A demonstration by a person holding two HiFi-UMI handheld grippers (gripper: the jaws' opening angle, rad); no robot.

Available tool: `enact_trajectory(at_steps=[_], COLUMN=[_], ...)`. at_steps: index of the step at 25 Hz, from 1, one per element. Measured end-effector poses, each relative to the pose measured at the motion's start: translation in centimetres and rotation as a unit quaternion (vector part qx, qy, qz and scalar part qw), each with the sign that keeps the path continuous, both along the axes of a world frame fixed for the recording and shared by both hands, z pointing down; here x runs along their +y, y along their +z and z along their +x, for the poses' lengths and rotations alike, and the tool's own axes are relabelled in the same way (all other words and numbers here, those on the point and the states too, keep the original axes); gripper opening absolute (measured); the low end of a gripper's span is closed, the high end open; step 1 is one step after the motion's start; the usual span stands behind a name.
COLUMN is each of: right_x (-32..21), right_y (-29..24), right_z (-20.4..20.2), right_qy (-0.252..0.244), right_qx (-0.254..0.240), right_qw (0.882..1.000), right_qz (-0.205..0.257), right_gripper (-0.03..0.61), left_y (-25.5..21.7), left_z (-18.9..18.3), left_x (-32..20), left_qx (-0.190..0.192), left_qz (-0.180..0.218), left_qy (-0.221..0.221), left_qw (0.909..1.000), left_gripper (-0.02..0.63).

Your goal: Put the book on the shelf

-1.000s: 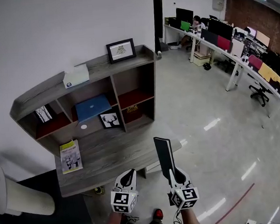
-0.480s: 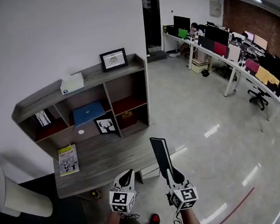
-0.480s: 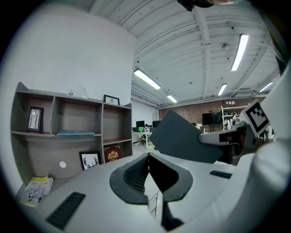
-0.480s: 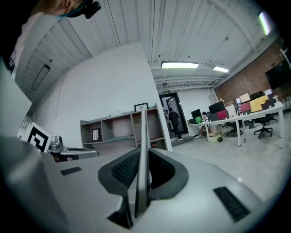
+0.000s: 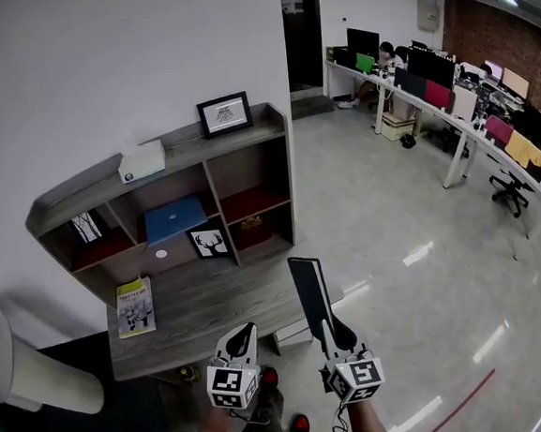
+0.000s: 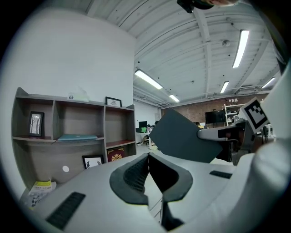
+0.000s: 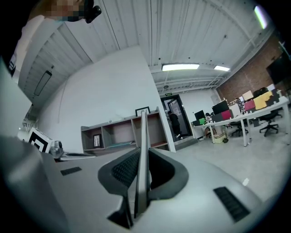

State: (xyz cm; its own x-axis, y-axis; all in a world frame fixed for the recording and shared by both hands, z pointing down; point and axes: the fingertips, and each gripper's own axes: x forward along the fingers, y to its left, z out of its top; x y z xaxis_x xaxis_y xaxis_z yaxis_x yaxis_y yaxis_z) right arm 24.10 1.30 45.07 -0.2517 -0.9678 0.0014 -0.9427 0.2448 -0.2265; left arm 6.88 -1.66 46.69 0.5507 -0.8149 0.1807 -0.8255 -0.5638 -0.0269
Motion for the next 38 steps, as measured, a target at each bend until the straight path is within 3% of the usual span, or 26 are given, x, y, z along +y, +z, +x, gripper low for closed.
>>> enact_trajectory(at_steps=[12,25,31,38], right_x=[-10.6,-23.8,-28.2,-31.1], right_y=[-1.1,-5.8,-6.9,-7.8], right_z=[0.1,-2.5,-4.7,-8.1], right_qy=[-0.009,-0.015,-0.022,-0.019], right_qx=[0.029,0.161,0.242,0.404], right_qw=[1.000,0.986,0.967,0.910], right_qz=[0.004,0.049,0.079,0.097], right_gripper=[0.075,0.075,0.075,0.075], left_y=[0.1,-1.1,-0.7,0.0], left_z=[1.3,0.3,-1.4,-2.8], left_x=[-10.7,-22.6,-26.1,-28.9], left_qx=[0.011,0.035,0.037,0.039], left_qz=[-0.002,0.003,0.001,-0.003], left_qy=[0.018,0.033,0.028,0.026], left_qw=[0.9998,0.9988,0.9989,0.9989], left_gripper=[0.006,0.006,0.006,0.006])
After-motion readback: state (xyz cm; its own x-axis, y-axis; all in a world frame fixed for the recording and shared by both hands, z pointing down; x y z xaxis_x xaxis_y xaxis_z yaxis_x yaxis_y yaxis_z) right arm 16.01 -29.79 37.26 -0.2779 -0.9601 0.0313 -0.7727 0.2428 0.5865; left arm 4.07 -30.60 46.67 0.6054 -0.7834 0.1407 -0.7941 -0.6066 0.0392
